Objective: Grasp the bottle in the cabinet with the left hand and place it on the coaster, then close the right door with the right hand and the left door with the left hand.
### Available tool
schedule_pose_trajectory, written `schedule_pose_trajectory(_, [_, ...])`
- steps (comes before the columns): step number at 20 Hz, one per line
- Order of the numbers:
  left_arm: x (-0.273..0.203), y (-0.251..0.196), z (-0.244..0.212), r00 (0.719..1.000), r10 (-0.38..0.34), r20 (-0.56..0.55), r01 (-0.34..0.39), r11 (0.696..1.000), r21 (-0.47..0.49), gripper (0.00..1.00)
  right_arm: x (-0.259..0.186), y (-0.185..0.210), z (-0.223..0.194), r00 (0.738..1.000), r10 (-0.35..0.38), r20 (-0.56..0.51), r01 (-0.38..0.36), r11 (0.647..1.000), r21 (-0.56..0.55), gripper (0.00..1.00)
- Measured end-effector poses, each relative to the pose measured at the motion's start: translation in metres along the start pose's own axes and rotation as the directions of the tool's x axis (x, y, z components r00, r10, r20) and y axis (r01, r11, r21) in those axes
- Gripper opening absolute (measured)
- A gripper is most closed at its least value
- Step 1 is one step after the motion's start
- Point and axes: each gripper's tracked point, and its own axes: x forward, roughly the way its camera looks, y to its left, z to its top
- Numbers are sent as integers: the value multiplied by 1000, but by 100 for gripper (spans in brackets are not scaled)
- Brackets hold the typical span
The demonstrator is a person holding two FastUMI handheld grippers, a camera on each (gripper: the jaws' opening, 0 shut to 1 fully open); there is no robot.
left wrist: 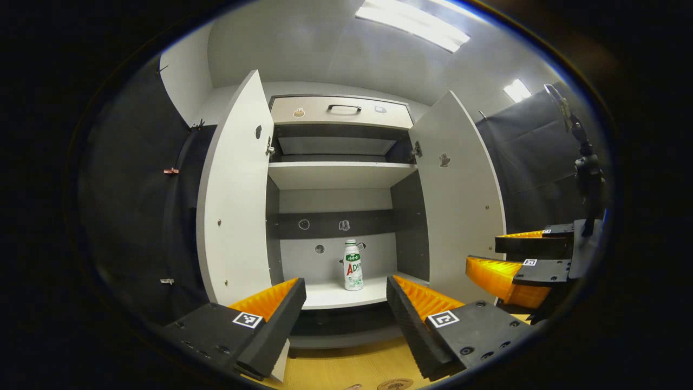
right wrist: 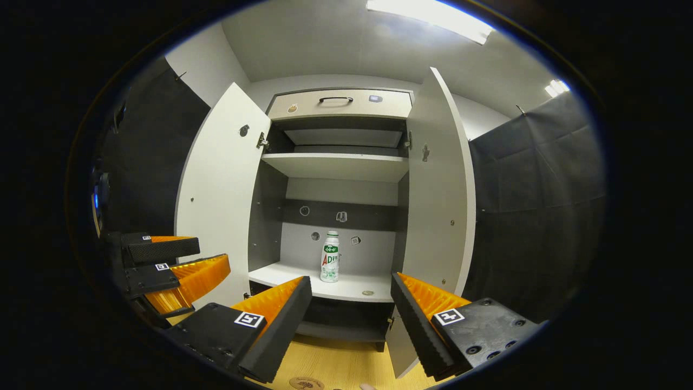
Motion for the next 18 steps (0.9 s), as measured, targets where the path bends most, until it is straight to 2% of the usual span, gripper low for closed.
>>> schedule_pose_trajectory(12, [-3, 10, -9, 999, -27, -21, 26, 999, -25, 95, -5, 3, 0, 999, -44, -7, 44, 999, -16, 98])
schedule_pose_trajectory(15, [8, 13, -13, 999, -47, -28, 46, 999, -26, 95, -2, 1, 4, 998, -64, 5, 64, 998, -26, 98])
schedule_pose_trajectory(18, [36, 16, -22, 998, -43, -34, 43, 999, 11, 95, 6, -3, 9, 997, -76, 17, 76, 997, -6, 98])
